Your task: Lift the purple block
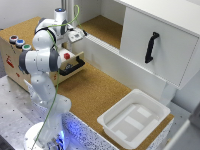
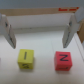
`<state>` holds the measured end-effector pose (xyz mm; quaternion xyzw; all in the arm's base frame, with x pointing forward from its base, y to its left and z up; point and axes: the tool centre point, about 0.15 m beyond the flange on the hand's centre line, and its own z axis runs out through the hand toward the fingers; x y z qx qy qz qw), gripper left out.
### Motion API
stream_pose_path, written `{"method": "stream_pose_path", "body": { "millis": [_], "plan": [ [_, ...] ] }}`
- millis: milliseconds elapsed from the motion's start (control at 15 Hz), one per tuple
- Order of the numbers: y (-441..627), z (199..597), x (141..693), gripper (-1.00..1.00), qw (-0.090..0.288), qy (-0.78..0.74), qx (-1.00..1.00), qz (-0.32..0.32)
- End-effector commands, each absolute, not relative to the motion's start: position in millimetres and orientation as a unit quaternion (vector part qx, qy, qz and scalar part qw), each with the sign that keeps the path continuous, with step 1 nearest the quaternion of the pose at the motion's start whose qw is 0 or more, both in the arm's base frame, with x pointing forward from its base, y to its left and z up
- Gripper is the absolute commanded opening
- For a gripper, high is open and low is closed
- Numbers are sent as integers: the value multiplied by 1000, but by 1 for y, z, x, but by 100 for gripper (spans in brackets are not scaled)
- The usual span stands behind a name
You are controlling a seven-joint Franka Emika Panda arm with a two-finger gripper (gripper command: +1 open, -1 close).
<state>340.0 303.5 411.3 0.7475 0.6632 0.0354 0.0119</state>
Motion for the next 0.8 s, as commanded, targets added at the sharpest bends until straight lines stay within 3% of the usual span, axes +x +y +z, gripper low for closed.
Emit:
{"method": "stream_pose_path", "body": {
  "millis": [0, 333, 467, 733],
  "plan": [
    [302, 418, 281, 100, 26, 648, 761, 33],
    [319, 393, 224, 100, 16, 663, 748, 10],
    [329, 381, 206, 100, -9, 669, 743, 17],
    [330, 353, 192, 100, -18, 666, 745, 24]
  ]
}}
